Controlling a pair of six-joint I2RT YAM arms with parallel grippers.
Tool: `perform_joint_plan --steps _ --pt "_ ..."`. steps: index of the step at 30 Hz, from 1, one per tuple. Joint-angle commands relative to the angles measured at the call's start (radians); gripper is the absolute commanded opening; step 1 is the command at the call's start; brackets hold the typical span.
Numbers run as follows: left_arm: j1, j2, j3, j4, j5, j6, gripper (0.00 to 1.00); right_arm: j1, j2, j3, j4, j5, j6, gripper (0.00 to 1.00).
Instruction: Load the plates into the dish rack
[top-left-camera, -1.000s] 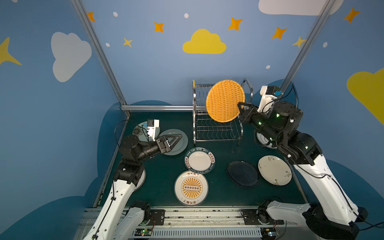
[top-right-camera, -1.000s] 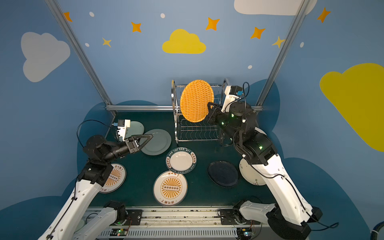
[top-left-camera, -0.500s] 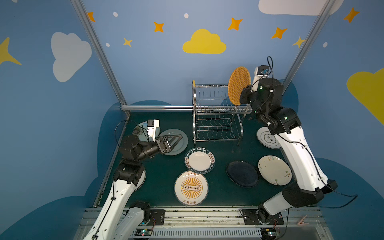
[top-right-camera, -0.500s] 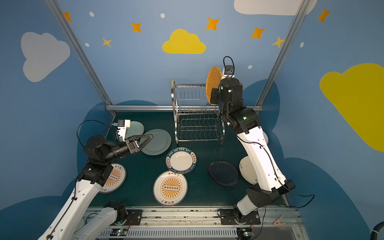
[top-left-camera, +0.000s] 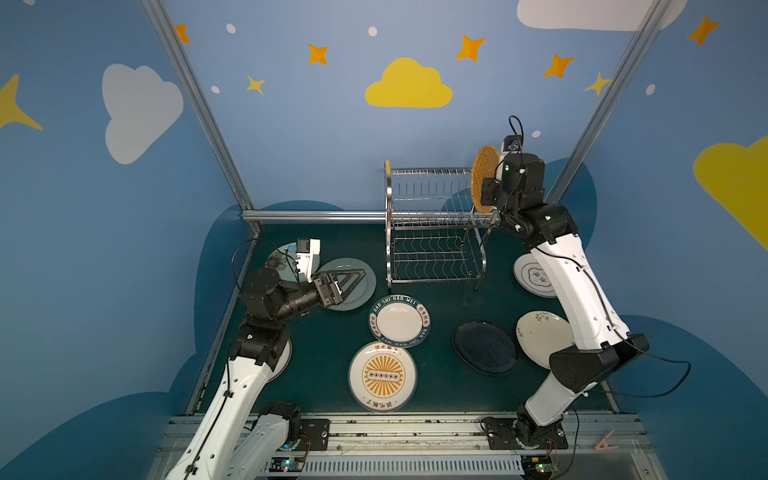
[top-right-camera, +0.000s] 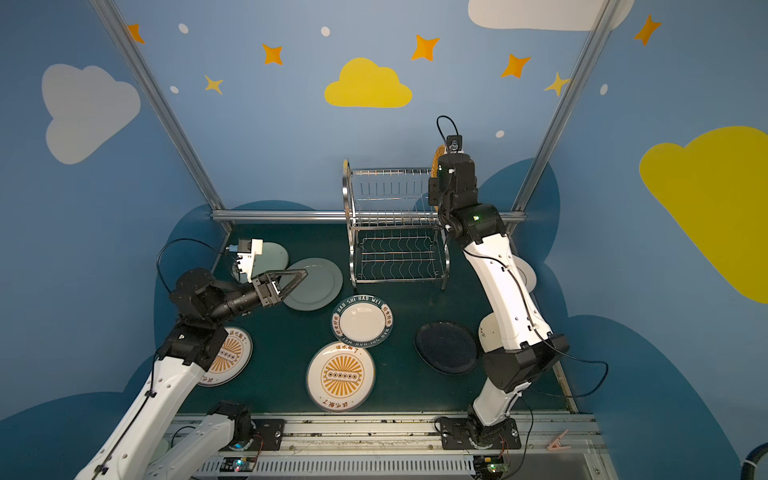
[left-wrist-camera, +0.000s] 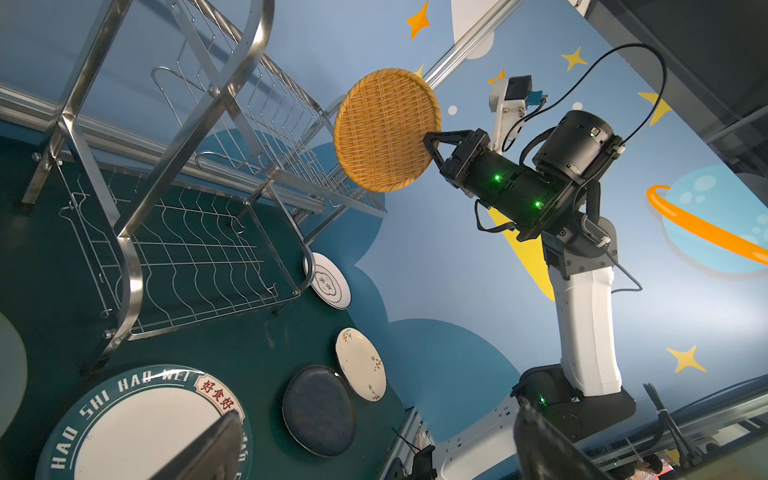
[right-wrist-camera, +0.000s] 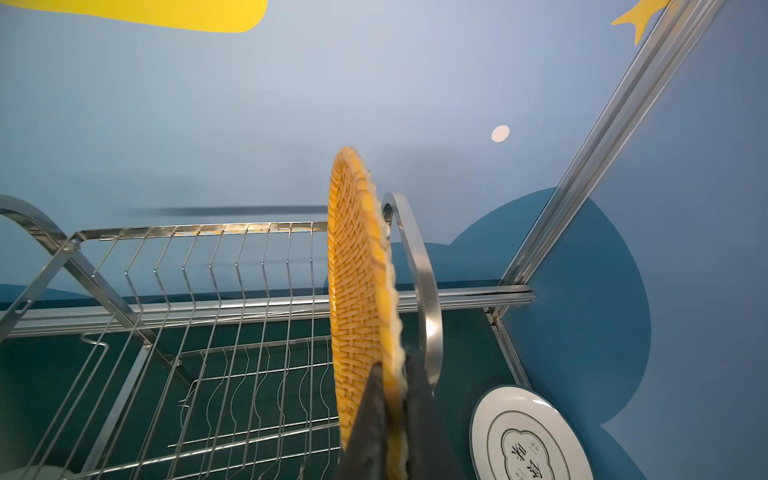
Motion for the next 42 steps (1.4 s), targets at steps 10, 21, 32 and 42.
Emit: perform_joint_plan --steps 10,21,32,42 --pt "0.001 0.004 -0.005 0.019 0.008 0.01 1.0 -0.062 0.049 0.061 0.047 -0.074 0.02 0.0" --pt "0.001 0.003 -0.005 0.016 0.004 0.014 1.0 -0.074 0.071 0.055 0.009 -0.101 0.048 0.0" --pt "0.001 -0.004 -0.002 0.016 0.005 0.014 1.0 -0.081 0.07 0.029 0.024 -0.136 0.012 0.0" --pt "0.001 -0.005 -0.004 0.015 0.003 0.016 1.0 -0.101 0.078 0.022 0.032 -0.151 0.0 0.0"
